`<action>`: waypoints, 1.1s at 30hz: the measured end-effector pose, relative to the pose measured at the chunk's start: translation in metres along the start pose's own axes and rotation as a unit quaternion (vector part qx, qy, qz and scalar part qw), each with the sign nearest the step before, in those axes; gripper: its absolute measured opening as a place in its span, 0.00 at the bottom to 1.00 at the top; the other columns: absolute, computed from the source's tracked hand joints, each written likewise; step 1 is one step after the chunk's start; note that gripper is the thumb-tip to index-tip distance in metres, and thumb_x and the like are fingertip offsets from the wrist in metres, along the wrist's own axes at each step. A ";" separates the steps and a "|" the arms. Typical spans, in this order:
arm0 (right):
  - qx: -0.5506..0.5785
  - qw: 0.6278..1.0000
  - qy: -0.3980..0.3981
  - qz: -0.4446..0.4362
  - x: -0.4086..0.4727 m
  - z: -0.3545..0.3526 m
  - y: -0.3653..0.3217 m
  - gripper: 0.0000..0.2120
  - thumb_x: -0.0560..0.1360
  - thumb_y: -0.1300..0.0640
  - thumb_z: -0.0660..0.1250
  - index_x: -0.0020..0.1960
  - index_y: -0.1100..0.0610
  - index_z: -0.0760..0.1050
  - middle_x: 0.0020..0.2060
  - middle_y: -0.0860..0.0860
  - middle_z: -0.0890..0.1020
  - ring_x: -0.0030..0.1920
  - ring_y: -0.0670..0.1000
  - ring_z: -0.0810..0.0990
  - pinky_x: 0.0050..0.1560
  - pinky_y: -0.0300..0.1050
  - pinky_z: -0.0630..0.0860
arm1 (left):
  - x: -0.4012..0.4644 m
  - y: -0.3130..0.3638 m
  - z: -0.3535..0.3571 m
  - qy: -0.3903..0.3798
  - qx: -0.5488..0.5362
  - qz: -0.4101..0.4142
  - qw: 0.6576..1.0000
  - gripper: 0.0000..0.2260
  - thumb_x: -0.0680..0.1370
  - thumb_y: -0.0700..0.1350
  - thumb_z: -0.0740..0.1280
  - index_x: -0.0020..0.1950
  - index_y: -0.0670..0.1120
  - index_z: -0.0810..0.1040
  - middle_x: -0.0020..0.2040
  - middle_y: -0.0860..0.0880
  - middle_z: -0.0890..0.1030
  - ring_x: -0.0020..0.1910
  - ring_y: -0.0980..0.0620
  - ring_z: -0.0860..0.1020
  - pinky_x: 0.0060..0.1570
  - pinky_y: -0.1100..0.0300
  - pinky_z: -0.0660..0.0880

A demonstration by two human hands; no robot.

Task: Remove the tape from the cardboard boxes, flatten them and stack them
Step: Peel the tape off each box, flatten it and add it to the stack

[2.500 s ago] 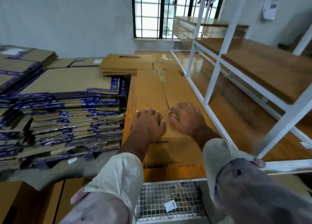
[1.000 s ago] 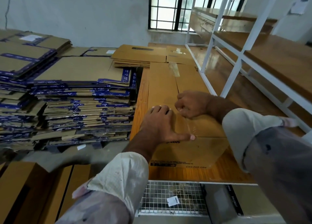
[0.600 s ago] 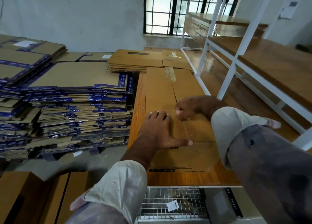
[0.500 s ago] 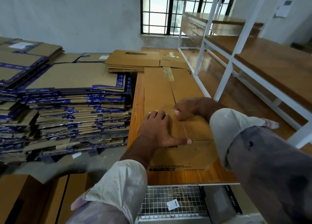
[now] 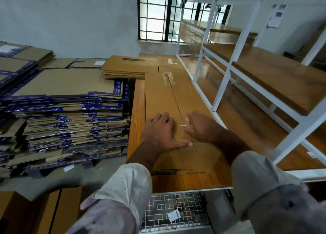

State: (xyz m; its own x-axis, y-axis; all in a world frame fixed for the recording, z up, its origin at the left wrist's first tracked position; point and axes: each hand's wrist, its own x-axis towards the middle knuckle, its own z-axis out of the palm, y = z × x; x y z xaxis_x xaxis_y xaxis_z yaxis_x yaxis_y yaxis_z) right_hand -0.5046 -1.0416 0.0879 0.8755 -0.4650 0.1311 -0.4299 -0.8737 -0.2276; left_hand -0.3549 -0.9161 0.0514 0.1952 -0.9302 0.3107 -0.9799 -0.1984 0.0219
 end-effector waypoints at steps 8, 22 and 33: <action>0.028 0.988 0.148 0.027 -0.087 0.032 -0.039 0.11 0.78 0.47 0.57 0.48 0.54 0.72 0.42 0.49 0.73 0.39 0.48 0.70 0.36 0.42 0.67 | -0.014 0.013 -0.006 0.008 0.031 0.055 0.998 0.29 0.78 0.69 0.54 0.69 0.51 0.73 0.66 0.48 0.74 0.64 0.48 0.71 0.59 0.52 0.69; 0.012 0.963 0.261 0.071 -0.169 0.085 -0.074 0.05 0.74 0.50 0.61 0.45 0.51 0.74 0.42 0.44 0.73 0.41 0.46 0.72 0.44 0.49 0.73 | -0.022 0.013 -0.006 -0.077 -0.009 0.097 0.992 0.31 0.81 0.59 0.64 0.82 0.56 0.58 0.76 0.45 0.64 0.70 0.42 0.65 0.68 0.47 0.67; 0.023 0.923 0.377 0.074 -0.189 0.088 -0.082 0.14 0.74 0.52 0.72 0.57 0.55 0.78 0.49 0.50 0.81 0.46 0.48 0.78 0.41 0.44 0.78 | -0.022 0.013 0.003 -0.065 -0.055 0.076 0.993 0.32 0.80 0.65 0.61 0.81 0.57 0.59 0.76 0.46 0.63 0.72 0.44 0.63 0.69 0.46 0.65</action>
State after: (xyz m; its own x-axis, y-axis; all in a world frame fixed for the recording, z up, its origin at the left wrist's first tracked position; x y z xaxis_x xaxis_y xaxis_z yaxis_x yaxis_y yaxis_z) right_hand -0.6152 -0.8696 -0.0027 0.3985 -0.5617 0.7250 -0.5072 -0.7936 -0.3361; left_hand -0.3715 -0.8993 0.0426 0.0419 -0.9803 0.1932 -0.9956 -0.0248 0.0900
